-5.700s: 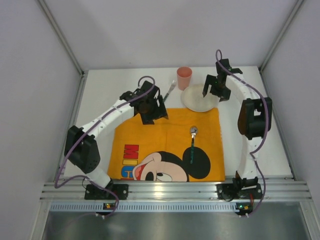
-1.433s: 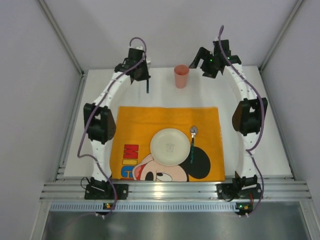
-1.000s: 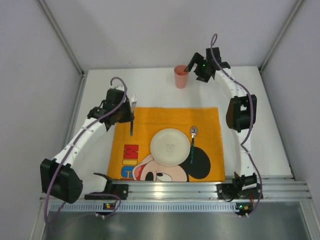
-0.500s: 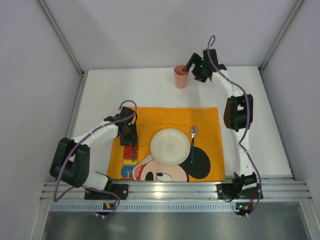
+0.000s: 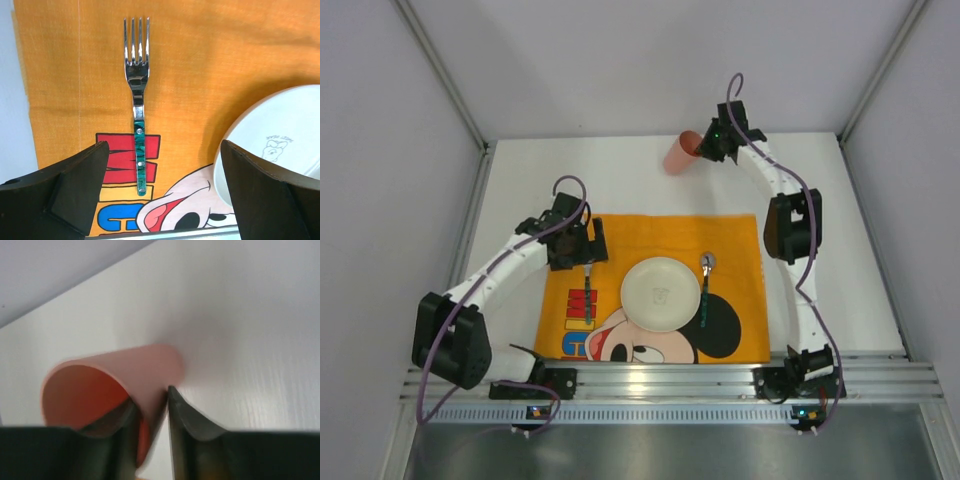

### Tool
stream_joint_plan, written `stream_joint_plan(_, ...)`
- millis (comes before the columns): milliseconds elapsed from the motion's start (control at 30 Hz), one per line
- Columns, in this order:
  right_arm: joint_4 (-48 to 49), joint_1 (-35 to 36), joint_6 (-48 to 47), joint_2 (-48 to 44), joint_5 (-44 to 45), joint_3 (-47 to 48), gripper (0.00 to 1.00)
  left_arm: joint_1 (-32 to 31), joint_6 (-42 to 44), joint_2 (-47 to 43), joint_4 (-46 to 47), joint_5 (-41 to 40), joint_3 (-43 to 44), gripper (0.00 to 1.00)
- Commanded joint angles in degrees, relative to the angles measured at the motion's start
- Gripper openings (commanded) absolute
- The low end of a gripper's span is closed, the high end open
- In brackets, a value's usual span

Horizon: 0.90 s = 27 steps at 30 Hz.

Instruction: Set the dinner table for one person

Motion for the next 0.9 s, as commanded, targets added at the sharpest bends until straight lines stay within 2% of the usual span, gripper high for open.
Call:
stream_joint_plan(0,-3.11,0.73,0.05,0.23,4.26,1.8,0.14,-0.19,0.37,-1.62,-2.07,-0.44,3.22,0.98)
stream_joint_plan(33,-3.39,0.64,-0.13,-0.21,4.44,1.8,0.03,-0.19,0.63,-1.45,-2.24,-0.44,4.1,0.98)
stream_joint_plan(67,-3.65,0.64,-0.39,-0.65,4.36,1.8,0.0,-0.19,0.9,-1.27,-2.5,-0.53,4.63,0.98)
stream_joint_plan(233,-3.57,-0.5,-5.75,-8.11,3.65,3.64,0.0,-0.19,2.66,-0.74,-2.59,-1.67,7.62,0.98)
stream_joint_plan(267,-3.57,-1.46,-6.36,-11.95,3.65,3.47,0.0,-0.19,3.18,-0.65,-2.59,-2.02,8.23,0.98)
stream_joint_plan(467,-9.0,-2.87,-12.69,-31.28,8.3,-7.06,0.0,-0.19,5.47,0.49,-3.56,-4.05,13.77,0.98)
stream_joint_plan(567,-14.72,-2.61,-13.49,-40.25,9.98,-18.73,0.0,-0.19,5.74,0.93,-3.56,-4.49,14.83,0.98)
stream_joint_plan(633,-15.96,-2.44,-12.79,-44.75,10.5,-30.59,0.0,-0.19,5.65,1.28,-3.3,-4.31,15.09,0.98)
stream_joint_plan(700,-15.35,-2.35,-11.65,-50.47,11.03,-42.25,0.0,-0.28,5.39,1.63,-3.65,-3.61,15.7,0.98)
stream_joint_plan(800,-12.01,-2.35,-10.41,-54.79,11.04,-53.96,0.0,-0.46,4.68,1.02,-3.74,-2.73,15.88,0.98)
stream_joint_plan(867,-8.34,-2.26,-10.33,-56.02,10.42,-57.95,0.0,-0.46,3.98,0.58,-3.91,-2.47,15.8,0.98)
